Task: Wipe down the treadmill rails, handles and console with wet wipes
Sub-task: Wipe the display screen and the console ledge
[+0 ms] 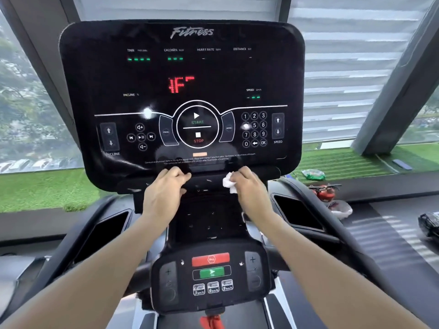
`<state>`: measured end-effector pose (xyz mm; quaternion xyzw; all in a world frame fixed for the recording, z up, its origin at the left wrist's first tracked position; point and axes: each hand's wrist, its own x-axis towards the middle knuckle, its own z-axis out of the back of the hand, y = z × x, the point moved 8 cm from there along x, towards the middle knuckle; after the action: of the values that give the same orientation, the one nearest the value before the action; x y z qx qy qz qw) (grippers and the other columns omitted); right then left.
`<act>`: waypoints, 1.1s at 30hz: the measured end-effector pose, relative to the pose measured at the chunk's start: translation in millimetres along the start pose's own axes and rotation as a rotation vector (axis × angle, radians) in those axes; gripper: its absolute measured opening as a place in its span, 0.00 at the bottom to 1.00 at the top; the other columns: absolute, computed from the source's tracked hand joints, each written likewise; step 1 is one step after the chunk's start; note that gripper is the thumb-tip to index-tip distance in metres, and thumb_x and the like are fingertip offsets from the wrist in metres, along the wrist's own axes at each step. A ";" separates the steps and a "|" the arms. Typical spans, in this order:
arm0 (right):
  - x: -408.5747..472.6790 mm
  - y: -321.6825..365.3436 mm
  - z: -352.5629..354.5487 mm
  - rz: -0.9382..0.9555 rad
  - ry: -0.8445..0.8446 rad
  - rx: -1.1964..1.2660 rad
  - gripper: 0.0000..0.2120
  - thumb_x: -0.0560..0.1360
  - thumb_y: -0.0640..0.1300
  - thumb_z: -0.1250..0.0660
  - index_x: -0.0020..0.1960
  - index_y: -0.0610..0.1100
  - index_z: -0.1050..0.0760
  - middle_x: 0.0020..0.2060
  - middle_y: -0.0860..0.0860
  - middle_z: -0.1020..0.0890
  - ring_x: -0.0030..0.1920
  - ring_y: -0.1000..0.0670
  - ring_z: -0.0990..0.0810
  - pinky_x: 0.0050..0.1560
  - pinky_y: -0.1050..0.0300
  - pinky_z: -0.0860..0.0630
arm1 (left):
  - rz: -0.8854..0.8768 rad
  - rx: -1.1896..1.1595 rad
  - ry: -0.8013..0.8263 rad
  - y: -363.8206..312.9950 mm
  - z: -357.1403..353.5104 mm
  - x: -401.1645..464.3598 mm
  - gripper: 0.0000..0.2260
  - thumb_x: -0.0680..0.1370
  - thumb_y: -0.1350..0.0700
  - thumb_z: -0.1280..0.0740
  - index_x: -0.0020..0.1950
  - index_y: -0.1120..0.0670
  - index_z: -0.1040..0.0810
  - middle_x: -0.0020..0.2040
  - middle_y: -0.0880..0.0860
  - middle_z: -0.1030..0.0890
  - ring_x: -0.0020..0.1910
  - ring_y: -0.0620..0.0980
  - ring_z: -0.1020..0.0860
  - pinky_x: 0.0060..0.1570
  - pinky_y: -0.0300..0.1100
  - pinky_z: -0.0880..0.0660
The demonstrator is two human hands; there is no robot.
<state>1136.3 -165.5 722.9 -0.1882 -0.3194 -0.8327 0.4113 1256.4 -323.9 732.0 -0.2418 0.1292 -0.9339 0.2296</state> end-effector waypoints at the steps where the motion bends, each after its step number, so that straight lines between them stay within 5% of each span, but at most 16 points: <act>1: -0.9 -17.1 11.0 -0.037 -0.018 0.003 0.14 0.65 0.25 0.36 0.46 0.38 0.22 0.43 0.44 0.24 0.41 0.39 0.24 0.39 0.51 0.27 | -0.005 0.006 -0.012 -0.2 -0.1 0.4 0.17 0.75 0.61 0.31 0.62 0.48 0.22 0.50 0.43 0.24 0.37 0.35 0.32 0.33 0.29 0.41; 5: -12.0 -80.4 55.3 -0.372 -0.197 0.054 0.10 0.69 0.27 0.39 0.43 0.38 0.23 0.41 0.46 0.26 0.39 0.41 0.25 0.36 0.53 0.35 | -0.015 0.054 -0.068 -4.1 1.3 2.5 0.17 0.73 0.61 0.28 0.60 0.50 0.20 0.48 0.45 0.23 0.46 0.44 0.29 0.33 0.39 0.36; 10: 0.8 -24.7 16.5 -0.162 -0.074 0.124 0.08 0.67 0.27 0.38 0.41 0.36 0.24 0.38 0.47 0.28 0.37 0.42 0.27 0.37 0.51 0.32 | 0.054 0.057 -0.066 -0.5 -0.9 2.6 0.16 0.74 0.61 0.29 0.60 0.49 0.20 0.49 0.44 0.23 0.33 0.35 0.35 0.31 0.35 0.42; 13: 4.4 -18.1 10.0 -0.070 -0.025 0.143 0.08 0.68 0.27 0.37 0.42 0.37 0.23 0.39 0.47 0.27 0.38 0.42 0.26 0.37 0.51 0.30 | 0.041 0.059 -0.080 -3.8 1.3 2.0 0.16 0.74 0.62 0.29 0.60 0.50 0.20 0.48 0.44 0.23 0.37 0.37 0.36 0.30 0.33 0.43; 20: -13.0 -86.9 50.2 -0.486 -0.255 0.227 0.08 0.70 0.28 0.37 0.41 0.39 0.25 0.41 0.46 0.26 0.41 0.42 0.25 0.41 0.52 0.32 | 0.054 0.065 -0.072 -3.7 -0.5 3.6 0.15 0.75 0.61 0.30 0.60 0.49 0.20 0.48 0.44 0.23 0.41 0.38 0.36 0.31 0.34 0.41; 27: 5.7 -2.7 -4.1 -0.030 0.033 0.121 0.08 0.68 0.28 0.34 0.43 0.38 0.23 0.40 0.46 0.25 0.39 0.43 0.25 0.37 0.52 0.29 | 0.054 0.055 -0.069 -2.1 0.0 1.7 0.15 0.75 0.62 0.30 0.60 0.49 0.20 0.48 0.45 0.23 0.39 0.38 0.34 0.29 0.33 0.43; 33: -10.0 -81.7 54.3 -0.354 -0.203 0.203 0.09 0.70 0.27 0.37 0.43 0.38 0.23 0.41 0.47 0.27 0.40 0.43 0.25 0.37 0.64 0.37 | 0.000 0.069 -0.090 -5.7 3.3 3.1 0.15 0.74 0.62 0.29 0.59 0.51 0.19 0.47 0.45 0.22 0.47 0.45 0.28 0.32 0.39 0.36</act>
<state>1079.1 -85.2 725.7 -0.1698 -0.4693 -0.8323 0.2413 1253.6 -320.9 738.1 -0.2757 0.0866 -0.9259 0.2434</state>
